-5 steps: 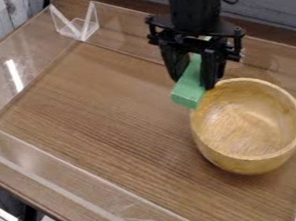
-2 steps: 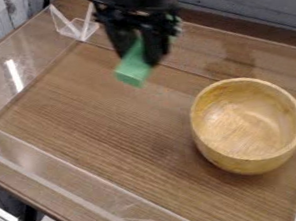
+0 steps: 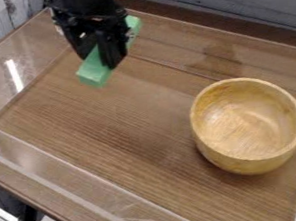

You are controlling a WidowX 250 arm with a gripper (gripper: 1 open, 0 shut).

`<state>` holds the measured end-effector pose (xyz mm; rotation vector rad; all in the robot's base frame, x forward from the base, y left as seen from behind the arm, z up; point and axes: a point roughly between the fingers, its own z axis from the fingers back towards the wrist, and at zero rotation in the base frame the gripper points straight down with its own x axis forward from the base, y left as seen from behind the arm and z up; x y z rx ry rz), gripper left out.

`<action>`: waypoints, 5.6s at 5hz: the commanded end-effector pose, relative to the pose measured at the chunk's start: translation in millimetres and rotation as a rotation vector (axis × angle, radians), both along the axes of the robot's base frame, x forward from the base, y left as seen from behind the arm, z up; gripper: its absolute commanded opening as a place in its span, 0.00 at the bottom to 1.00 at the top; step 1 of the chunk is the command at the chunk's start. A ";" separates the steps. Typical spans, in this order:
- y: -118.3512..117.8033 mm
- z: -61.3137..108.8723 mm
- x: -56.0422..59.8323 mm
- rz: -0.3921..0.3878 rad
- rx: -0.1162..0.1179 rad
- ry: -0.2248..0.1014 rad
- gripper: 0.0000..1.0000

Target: Remove the green block from inside the brown bowl and put it on the table

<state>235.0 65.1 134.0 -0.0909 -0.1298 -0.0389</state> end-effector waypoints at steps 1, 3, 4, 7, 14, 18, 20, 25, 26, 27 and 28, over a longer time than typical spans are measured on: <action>14.9 -7.6 8.4 -0.005 0.021 -0.049 0.00; 25.7 -38.4 16.9 0.004 0.034 -0.052 0.00; 26.5 -50.7 19.0 -0.001 0.037 -0.048 0.00; 29.6 -78.4 30.8 0.010 0.031 -0.036 0.00; 34.8 -86.8 34.4 0.049 -0.021 0.047 0.00; 29.0 -86.3 32.3 0.062 -0.043 0.091 0.00; 24.9 -85.3 31.8 0.066 -0.052 0.111 0.00; 14.6 -81.3 30.8 0.071 -0.075 0.156 0.00; 12.4 -80.1 30.5 0.071 -0.080 0.163 0.00; 10.3 -78.9 30.6 0.071 -0.084 0.168 0.00; 8.1 -77.6 30.7 0.072 -0.088 0.173 0.00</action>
